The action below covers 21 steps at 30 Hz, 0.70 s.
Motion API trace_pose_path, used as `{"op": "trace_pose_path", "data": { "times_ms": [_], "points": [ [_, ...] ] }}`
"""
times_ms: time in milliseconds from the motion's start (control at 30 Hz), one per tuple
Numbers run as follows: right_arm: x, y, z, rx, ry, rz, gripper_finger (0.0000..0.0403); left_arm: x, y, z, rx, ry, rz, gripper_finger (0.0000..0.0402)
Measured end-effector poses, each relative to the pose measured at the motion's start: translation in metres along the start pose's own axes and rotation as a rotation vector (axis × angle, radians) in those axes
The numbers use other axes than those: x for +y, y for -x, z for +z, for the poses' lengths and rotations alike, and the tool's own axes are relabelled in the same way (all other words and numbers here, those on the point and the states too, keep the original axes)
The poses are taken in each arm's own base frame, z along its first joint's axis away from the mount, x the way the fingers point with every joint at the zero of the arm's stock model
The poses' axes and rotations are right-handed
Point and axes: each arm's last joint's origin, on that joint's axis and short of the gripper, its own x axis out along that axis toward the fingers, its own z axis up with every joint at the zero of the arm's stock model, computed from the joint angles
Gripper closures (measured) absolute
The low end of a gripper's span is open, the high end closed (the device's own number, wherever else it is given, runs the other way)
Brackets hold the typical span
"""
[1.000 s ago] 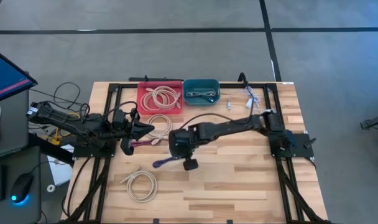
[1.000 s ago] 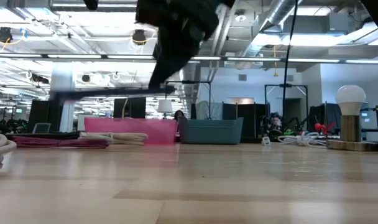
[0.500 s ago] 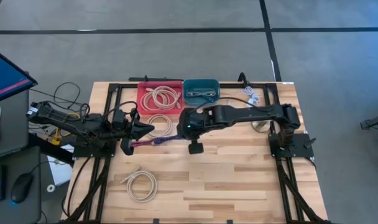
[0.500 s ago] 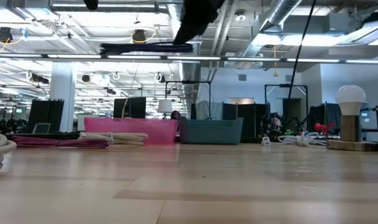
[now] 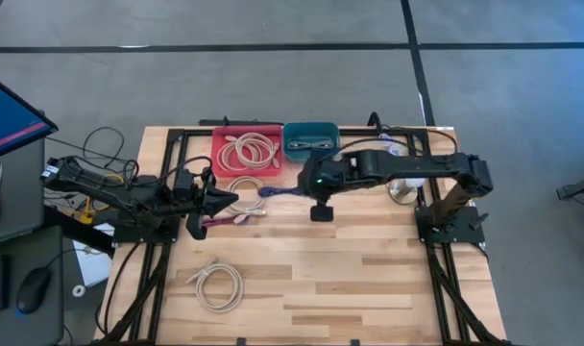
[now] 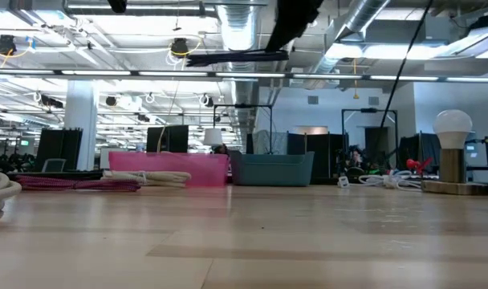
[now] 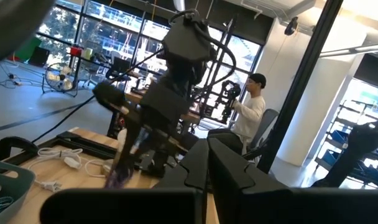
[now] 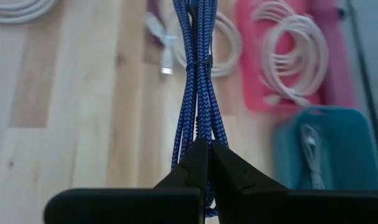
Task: Pick & Place USB Port
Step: Put the black blue charger cable into the blue bin
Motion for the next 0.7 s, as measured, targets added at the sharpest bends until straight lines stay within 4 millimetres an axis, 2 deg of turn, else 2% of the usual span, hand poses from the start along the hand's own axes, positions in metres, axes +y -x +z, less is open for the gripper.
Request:
{"op": "trace_pose_path", "data": {
  "times_ms": [167, 367, 600, 700],
  "points": [
    [-0.01, 0.017, -0.016, 0.0, -0.059, -0.07, 0.0403, 0.0, 0.0, 0.0, 0.0, -0.003, 0.0, 0.039],
    [-0.031, 0.026, -0.036, 0.009, -0.148, -0.157, 0.0403, 0.0, 0.0, 0.0, 0.0, -0.003, 0.0, 0.039],
    [-0.064, 0.014, -0.049, 0.002, -0.236, -0.225, 0.0403, 0.0, 0.0, 0.0, 0.0, -0.003, 0.0, 0.039],
    [-0.078, 0.003, -0.049, 0.007, -0.248, -0.254, 0.0403, 0.0, 0.0, 0.0, 0.0, -0.003, 0.0, 0.039]
  ]
}}
